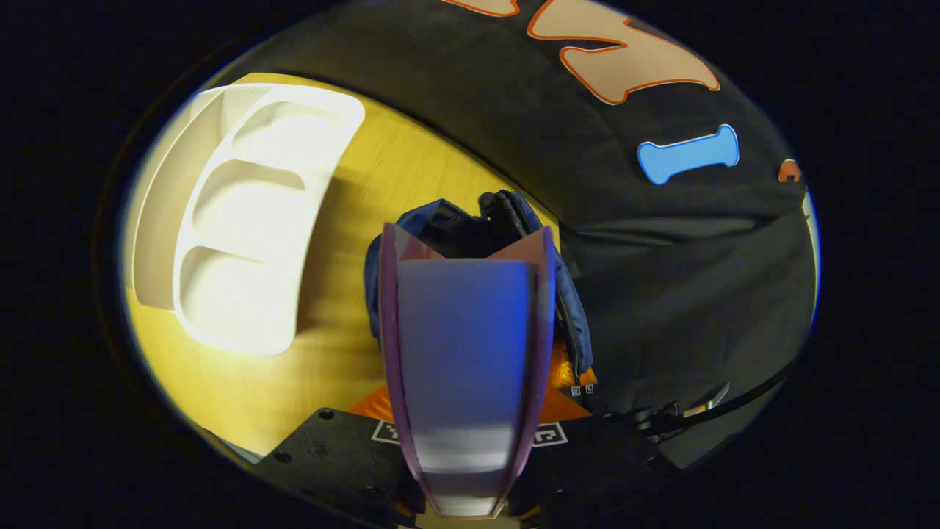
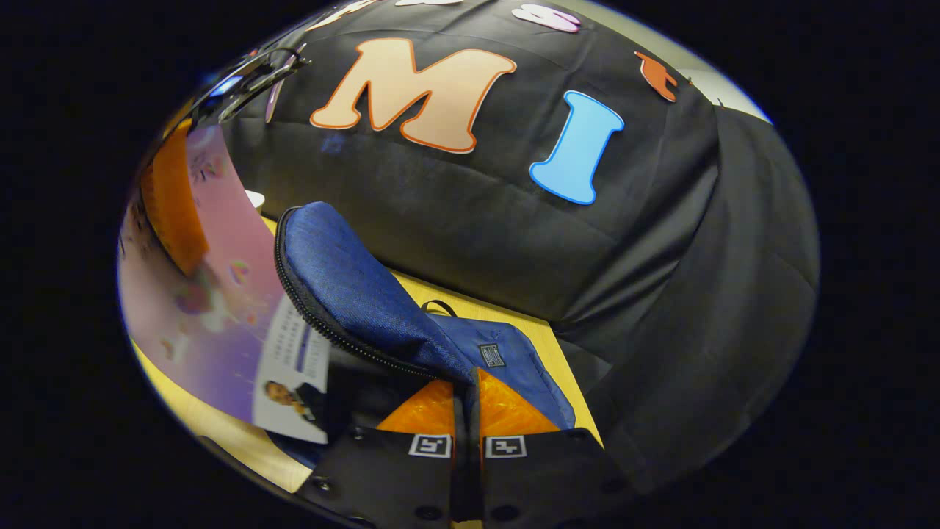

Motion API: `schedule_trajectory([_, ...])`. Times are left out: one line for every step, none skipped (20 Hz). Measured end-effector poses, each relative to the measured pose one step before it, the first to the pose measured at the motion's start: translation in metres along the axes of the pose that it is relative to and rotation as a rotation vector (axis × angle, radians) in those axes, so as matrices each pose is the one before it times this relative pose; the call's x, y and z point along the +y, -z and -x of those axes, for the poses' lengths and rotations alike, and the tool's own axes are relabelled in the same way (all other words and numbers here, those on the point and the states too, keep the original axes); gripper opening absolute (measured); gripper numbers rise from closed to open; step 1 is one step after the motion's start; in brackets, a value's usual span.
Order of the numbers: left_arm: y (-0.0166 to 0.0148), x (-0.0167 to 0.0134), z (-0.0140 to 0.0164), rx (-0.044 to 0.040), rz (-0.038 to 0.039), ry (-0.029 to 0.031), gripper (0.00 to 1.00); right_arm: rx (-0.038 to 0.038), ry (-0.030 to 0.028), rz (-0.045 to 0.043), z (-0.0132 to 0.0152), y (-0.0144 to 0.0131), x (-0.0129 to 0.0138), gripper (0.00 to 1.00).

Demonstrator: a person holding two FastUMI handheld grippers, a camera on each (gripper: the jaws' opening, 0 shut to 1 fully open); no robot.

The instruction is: Open the schoolbag, grab two books from the bookshelf and put them into the schoolbag.

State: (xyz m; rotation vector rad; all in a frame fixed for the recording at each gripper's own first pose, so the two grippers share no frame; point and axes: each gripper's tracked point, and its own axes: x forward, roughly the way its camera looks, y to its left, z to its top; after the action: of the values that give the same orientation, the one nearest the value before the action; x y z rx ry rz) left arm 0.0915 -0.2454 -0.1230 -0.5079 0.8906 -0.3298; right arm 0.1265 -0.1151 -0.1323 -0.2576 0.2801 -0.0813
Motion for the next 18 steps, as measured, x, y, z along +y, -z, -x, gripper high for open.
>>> schedule_trajectory([-0.00168, -0.00642, -0.00980, -0.01350, -0.00726, 0.04312, 0.39, 0.00092, -0.00704, -0.01306, 0.00018, 0.00023, -0.00250, 0.03])
schedule_trajectory([-0.00102, -0.00411, -0.00841, -0.01464, -0.00065, 0.04455, 0.39, -0.00430, -0.00748, -0.00882, 0.00255, -0.00020, -0.00188, 0.03])
schedule_trajectory([-0.00048, -0.00275, -0.00944, -0.01172, -0.00159, 0.04030, 0.39, -0.00593, -0.00328, -0.00261, 0.00111, -0.00175, -0.00250, 0.03])
schedule_trajectory([0.00276, 0.00382, -0.01076, -0.00811, 0.00110, 0.03060, 0.39, -0.00645, -0.00221, -0.00228, 0.00007, -0.00079, -0.00190, 0.05])
schedule_trajectory([0.00034, 0.00250, -0.00931, -0.00593, 0.00458, 0.01473, 0.39, -0.00691, -0.00438, -0.00464, 0.00054, -0.00140, -0.00054, 0.02])
schedule_trajectory([-0.00008, 0.00429, -0.01313, -0.01127, 0.01229, 0.00284, 0.39, -0.00278, -0.00584, -0.00396, -0.00008, 0.00051, -0.00039, 0.03])
schedule_trajectory([-0.00358, 0.00642, -0.00941, -0.01631, 0.01098, -0.01038, 0.39, -0.00372, -0.00623, 0.00119, 0.00169, -0.00068, 0.00028, 0.03])
schedule_trajectory([0.00484, 0.00409, -0.01073, 0.00377, -0.00104, -0.00325, 0.39, -0.00974, -0.00190, 0.00096, 0.00082, -0.00289, -0.00086, 0.03])
schedule_trajectory([0.00396, -0.00160, -0.01162, 0.00675, 0.00535, 0.02355, 0.39, -0.00592, -0.00406, -0.00500, 0.00017, -0.00288, 0.00035, 0.03])
schedule_trajectory([0.00266, -0.00354, -0.00723, 0.00387, 0.00127, 0.02809, 0.39, -0.00577, -0.00568, -0.00755, 0.00048, 0.00013, 0.00045, 0.02])
schedule_trajectory([0.00140, -0.00201, -0.00692, 0.00185, -0.01575, 0.01792, 0.39, -0.00211, -0.00598, -0.00814, 0.00014, -0.00077, 0.00007, 0.03])
schedule_trajectory([0.00020, -0.00235, -0.00618, 0.00578, -0.02105, 0.01751, 0.39, 0.00258, -0.00491, -0.01072, -0.00057, 0.00181, 0.00079, 0.03])
schedule_trajectory([-0.00102, -0.00214, -0.00637, 0.00748, -0.01886, 0.01391, 0.39, 0.00080, -0.00015, -0.01084, 0.00041, 0.00081, -0.00170, 0.02])
schedule_trajectory([-0.00188, -0.00155, -0.00252, 0.00372, -0.01445, 0.01695, 0.39, -0.00348, 0.00440, -0.01092, -0.00041, 0.00133, -0.00339, 0.03])
schedule_trajectory([-0.00136, 0.00255, -0.00207, -0.00117, -0.00521, 0.01832, 0.39, -0.00017, 0.00383, -0.01096, 0.00139, -0.00057, -0.00331, 0.02])
schedule_trajectory([-0.00044, 0.00220, -0.00060, 0.00244, 0.00447, 0.01736, 0.39, -0.00396, 0.00303, -0.01263, 0.00020, 0.00113, -0.00227, 0.03])
schedule_trajectory([0.00059, 0.00113, 0.00020, 0.00037, 0.00685, 0.01640, 0.39, 0.00066, 0.00011, -0.01224, 0.00052, 0.00145, -0.00242, 0.03])
schedule_trajectory([0.00196, 0.00157, 0.00231, -0.00031, 0.01537, 0.01327, 0.39, 0.00050, 0.00534, -0.00931, -0.00194, 0.00331, -0.00092, 0.03])
